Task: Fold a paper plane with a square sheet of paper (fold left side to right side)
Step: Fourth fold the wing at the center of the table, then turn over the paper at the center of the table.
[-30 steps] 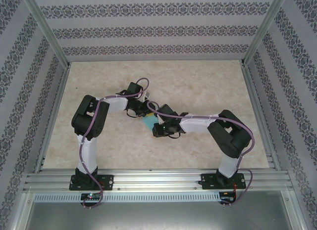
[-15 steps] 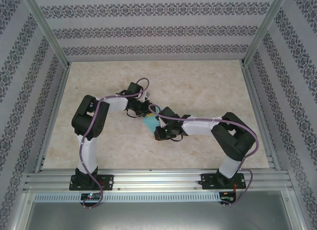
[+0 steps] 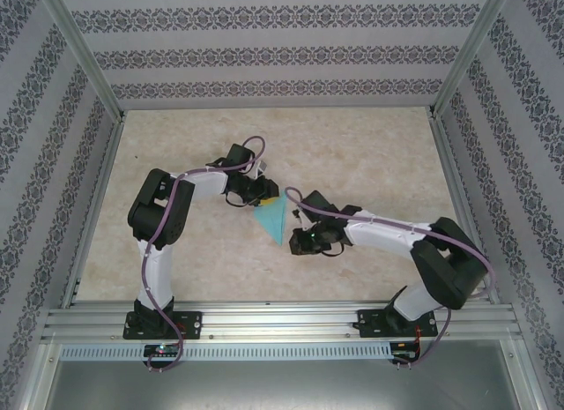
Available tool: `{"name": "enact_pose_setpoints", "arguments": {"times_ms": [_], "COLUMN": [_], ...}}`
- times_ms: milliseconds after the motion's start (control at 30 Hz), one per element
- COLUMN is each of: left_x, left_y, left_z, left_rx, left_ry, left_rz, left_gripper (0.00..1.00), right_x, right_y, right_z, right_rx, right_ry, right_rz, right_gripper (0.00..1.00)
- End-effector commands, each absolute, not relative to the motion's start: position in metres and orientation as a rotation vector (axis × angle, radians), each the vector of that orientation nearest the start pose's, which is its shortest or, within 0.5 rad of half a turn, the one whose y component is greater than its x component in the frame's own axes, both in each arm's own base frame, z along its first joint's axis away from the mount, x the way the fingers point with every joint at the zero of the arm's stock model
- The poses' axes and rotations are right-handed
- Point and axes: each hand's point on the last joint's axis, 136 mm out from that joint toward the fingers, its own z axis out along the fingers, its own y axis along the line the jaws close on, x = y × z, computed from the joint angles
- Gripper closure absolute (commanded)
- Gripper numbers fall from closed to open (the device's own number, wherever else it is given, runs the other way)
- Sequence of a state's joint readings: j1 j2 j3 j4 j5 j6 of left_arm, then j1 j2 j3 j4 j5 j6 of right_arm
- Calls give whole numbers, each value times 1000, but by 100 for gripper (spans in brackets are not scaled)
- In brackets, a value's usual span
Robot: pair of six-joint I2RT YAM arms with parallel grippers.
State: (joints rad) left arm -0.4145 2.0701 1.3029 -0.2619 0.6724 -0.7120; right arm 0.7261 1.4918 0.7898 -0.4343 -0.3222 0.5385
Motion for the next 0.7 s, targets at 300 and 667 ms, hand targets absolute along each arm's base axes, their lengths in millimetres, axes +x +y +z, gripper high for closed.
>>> {"name": "enact_pose_setpoints", "arguments": {"times_ms": [300,667], "left_x": [406,384], "left_y": [-264,-272], "left_z": [131,71], "left_rx": [-139,-204], "left_ry": [2609,2674], "left_rz": [-1167,-1263], "left_gripper": [54,52], "right_x": [272,281], "right_y": [198,167], "right_z": [129,152], "right_rx": [-159,53], "right_ry": [2420,2157], "right_rz": [727,931], "right_gripper": [56,2]}}
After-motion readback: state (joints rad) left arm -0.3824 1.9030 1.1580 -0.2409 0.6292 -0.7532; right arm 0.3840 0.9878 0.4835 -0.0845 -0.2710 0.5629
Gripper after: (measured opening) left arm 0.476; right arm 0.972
